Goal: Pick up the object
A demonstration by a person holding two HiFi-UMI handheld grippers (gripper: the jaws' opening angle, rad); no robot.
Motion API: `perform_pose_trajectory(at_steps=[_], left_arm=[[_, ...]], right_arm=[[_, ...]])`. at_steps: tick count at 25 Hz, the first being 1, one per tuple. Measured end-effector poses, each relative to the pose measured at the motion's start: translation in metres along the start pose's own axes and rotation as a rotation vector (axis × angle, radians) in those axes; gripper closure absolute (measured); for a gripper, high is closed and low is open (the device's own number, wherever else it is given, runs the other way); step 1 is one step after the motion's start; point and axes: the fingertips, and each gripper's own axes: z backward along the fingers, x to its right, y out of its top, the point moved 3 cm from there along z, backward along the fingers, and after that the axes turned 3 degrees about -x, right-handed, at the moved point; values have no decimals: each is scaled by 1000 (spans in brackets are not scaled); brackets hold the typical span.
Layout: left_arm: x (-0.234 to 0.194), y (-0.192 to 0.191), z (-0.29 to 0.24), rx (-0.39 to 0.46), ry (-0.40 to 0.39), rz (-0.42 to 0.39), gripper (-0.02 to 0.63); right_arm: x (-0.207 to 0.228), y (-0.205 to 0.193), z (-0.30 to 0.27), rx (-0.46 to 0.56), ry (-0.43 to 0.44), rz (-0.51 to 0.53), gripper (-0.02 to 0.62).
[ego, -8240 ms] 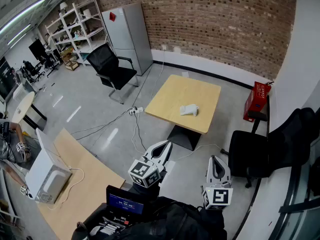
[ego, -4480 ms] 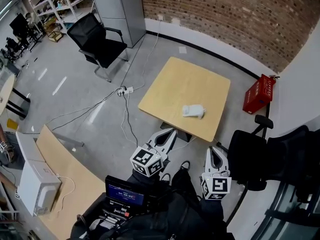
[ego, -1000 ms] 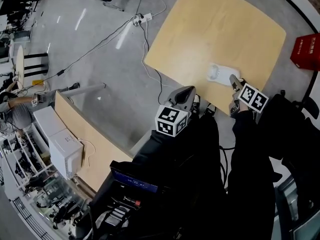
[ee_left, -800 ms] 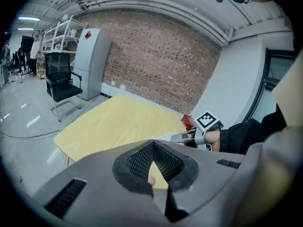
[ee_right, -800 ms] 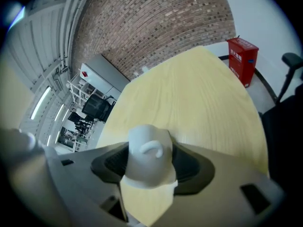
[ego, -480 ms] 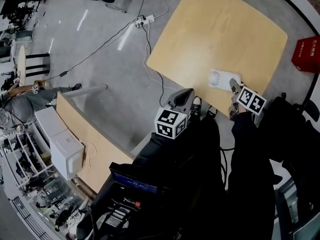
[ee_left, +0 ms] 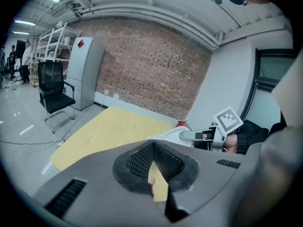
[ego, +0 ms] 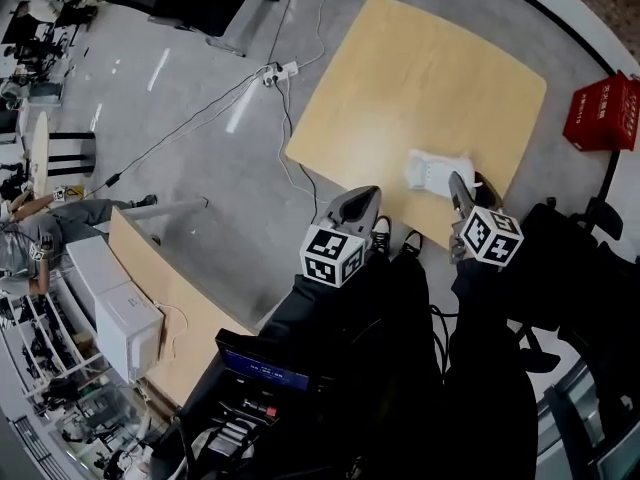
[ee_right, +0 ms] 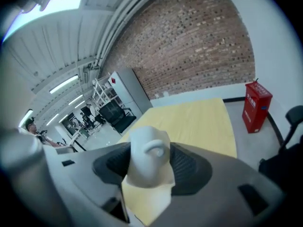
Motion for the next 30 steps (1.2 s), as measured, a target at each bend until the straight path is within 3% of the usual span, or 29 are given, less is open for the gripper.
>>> perform_pose_trajectory(at_steps=[9,17,30], left_arm=[[39,102,27,198,-59,-98,607],[73,190,53,391,-103,-187,607],[102,277,88,602,-131,-257,607]], right_arm=[[-50,97,122,381,32,5,348],[-74,172,208,642,37,42,348],[-107,242,285,911,97,105,348]])
